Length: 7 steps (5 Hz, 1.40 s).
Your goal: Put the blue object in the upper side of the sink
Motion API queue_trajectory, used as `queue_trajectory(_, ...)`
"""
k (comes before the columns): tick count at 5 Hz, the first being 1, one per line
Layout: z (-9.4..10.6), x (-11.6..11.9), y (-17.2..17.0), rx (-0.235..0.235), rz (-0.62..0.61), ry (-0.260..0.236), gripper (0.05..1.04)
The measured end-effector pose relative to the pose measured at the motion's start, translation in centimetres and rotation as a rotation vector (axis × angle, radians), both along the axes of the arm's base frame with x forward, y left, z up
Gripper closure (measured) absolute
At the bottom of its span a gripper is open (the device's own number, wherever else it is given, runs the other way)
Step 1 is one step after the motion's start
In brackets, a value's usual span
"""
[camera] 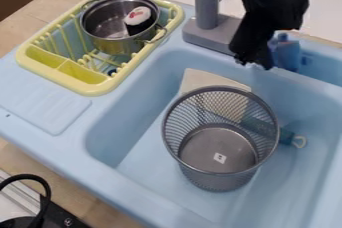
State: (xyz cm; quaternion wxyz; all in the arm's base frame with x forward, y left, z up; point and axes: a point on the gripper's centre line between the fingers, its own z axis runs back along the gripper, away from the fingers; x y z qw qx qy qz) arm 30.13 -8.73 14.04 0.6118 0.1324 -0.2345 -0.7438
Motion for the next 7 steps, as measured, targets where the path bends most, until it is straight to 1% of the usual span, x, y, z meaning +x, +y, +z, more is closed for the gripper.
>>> queue_trajectory(1, 0.4, -0.7, 0.1, 0.01, -0.006, 0.003, 0.085)
queue_trajectory(2, 0.0, -1.5, 0.1, 0.041, -0.015, 0.057, 0.085)
queue_trajectory(3, -2.4, -4.3, -0.8, 0.097, 0.002, 0.157, 0.085)
queue_trajectory(4, -2.5, -5.8, 0.3, 0.173, 0.009, 0.234, 0.085)
queue_trajectory(5, -1.1, -7.2, 2.3, 0.202, 0.035, 0.284, 0.085)
queue_trajectory(6, 0.4, -7.7, 3.6, 0.215, 0.026, 0.334, 0.085)
queue_trajectory(7, 1.6, -8.0, 4.6, 0.277, -0.031, 0.402, 0.085)
